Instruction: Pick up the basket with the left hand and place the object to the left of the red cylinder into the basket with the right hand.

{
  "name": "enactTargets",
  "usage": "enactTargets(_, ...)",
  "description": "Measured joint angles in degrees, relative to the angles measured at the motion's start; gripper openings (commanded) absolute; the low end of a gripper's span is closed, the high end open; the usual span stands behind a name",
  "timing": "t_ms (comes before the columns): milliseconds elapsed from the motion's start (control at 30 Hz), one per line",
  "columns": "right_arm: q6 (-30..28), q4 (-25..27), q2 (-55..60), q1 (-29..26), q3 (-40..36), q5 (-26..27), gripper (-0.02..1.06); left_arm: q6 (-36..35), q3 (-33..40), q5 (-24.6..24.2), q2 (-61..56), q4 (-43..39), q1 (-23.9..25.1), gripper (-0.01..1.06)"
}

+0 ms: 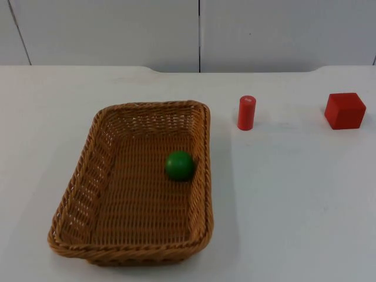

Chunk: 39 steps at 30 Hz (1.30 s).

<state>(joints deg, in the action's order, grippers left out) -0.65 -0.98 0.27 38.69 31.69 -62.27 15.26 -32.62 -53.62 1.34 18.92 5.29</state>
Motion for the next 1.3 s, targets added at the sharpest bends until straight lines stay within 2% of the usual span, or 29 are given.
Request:
enactTargets(100, 0.00, 0.00, -0.03, 0.00, -1.57, -0.55, 0.67, -5.40, 0.10, -3.15, -1.07, -6.90, 0.00, 0.87)
enactTargets(300, 0.00, 0.00, -0.03, 0.00, -2.04, -0.42, 0.67, -11.48, 1.80, -6.33, -1.17, -14.27, 0.00, 0.87)
enactTargets(500, 0.00, 0.00, -0.03, 0.00, -2.04, -0.32, 0.67, -12.23, 4.07, -7.96, -1.17, -14.88, 0.00, 0.87)
enactTargets(1033, 0.00, 0.00, -0.03, 0.00, -2.04, -0.18, 0.67, -12.67, 4.09, -7.96, -1.17, -15.23, 0.00, 0.87)
enactTargets(1100, 0.00, 0.00, -0.03, 0.00, -2.04, -0.18, 0.74, -12.67, 4.09, -7.96, -1.17, -15.23, 0.00, 0.89)
enactTargets(1167, 0.00, 0.00, -0.03, 0.00, -2.04, -0.18, 0.92, -12.67, 4.09, -7.96, -1.17, -15.23, 0.00, 0.98)
enactTargets(1200, 0.00, 0.00, -0.03, 0.00, -2.04, -0.18, 0.92, -12.67, 4.09, -7.96, -1.17, -15.23, 0.00, 0.98)
enactTargets(1233, 0.00, 0.00, -0.03, 0.00, -2.04, -0.18, 1.06, -12.96, 4.09, -7.96, -1.17, -15.31, 0.00, 1.05)
enactTargets(1300, -0.16, 0.00, -0.03, 0.00, -2.04, -0.07, 1.05, -13.51, 4.09, -7.96, -1.17, -15.92, 0.00, 1.05)
